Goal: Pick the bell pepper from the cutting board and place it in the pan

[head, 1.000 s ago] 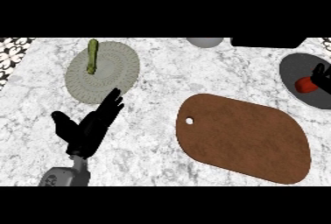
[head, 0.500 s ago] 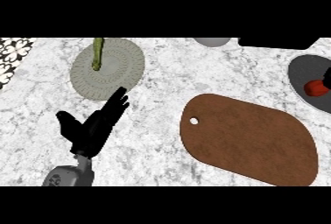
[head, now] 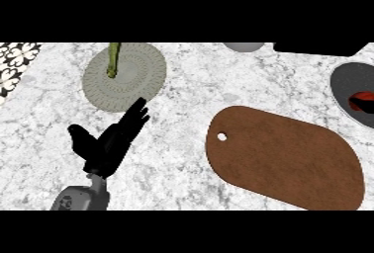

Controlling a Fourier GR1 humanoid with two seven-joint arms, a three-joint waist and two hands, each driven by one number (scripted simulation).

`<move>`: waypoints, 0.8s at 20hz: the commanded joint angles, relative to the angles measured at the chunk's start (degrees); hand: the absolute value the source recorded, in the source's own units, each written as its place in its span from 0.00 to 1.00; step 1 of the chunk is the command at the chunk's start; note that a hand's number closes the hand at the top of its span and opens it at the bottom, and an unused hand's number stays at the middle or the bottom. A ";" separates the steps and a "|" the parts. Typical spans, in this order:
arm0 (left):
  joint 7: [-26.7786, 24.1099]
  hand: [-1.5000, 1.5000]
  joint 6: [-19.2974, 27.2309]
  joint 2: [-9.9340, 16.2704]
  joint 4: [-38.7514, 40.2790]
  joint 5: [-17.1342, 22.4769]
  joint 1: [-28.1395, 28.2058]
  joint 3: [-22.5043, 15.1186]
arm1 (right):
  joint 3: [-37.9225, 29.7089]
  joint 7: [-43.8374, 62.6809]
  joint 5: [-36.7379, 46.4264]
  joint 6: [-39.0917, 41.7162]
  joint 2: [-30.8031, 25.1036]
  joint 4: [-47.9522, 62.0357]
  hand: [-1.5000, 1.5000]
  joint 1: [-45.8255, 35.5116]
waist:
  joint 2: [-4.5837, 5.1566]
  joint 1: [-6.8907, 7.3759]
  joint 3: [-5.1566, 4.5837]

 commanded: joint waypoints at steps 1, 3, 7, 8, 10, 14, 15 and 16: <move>0.87 0.50 0.29 -0.20 0.18 0.62 -0.52 0.59 | -5.39 -5.16 -5.94 4.44 1.36 -0.11 0.00 -1.24 | -0.21 -0.92 0.19; 0.01 0.50 -0.35 0.69 0.07 0.90 -0.51 1.49 | -8.47 -6.86 -9.27 6.87 1.35 -0.50 0.00 -2.47 | -0.45 -1.07 0.12; -0.43 0.50 -0.09 0.74 1.45 0.88 -1.52 2.40 | -12.41 -6.87 -13.35 14.68 -1.28 2.05 0.00 -0.94 | -0.12 -2.03 0.06; -2.04 0.50 -1.99 1.75 1.98 1.57 0.70 2.66 | -12.56 -6.68 -13.56 16.41 -1.83 2.23 0.00 -1.44 | -0.04 -1.17 0.00; -1.64 0.50 -0.68 0.81 1.09 0.36 0.92 1.50 | -13.32 -5.94 -14.44 22.21 -4.55 3.35 0.00 -0.49 | -0.25 -1.66 0.04; -0.02 0.50 -0.27 0.98 0.08 1.31 -0.52 2.52 | -12.79 -7.67 -14.18 31.60 -7.12 4.48 0.00 2.98 | -0.45 -2.19 0.09; -1.49 0.50 -0.51 0.90 1.61 0.99 0.43 2.61 | -13.23 -8.78 -14.68 33.61 -7.87 4.26 0.00 3.53 | -0.35 -2.45 0.07; -0.86 0.50 -1.20 1.61 -0.45 1.25 1.78 2.19 | -13.31 -9.03 -14.85 36.09 -8.72 4.30 0.00 3.84 | -0.75 -1.98 0.06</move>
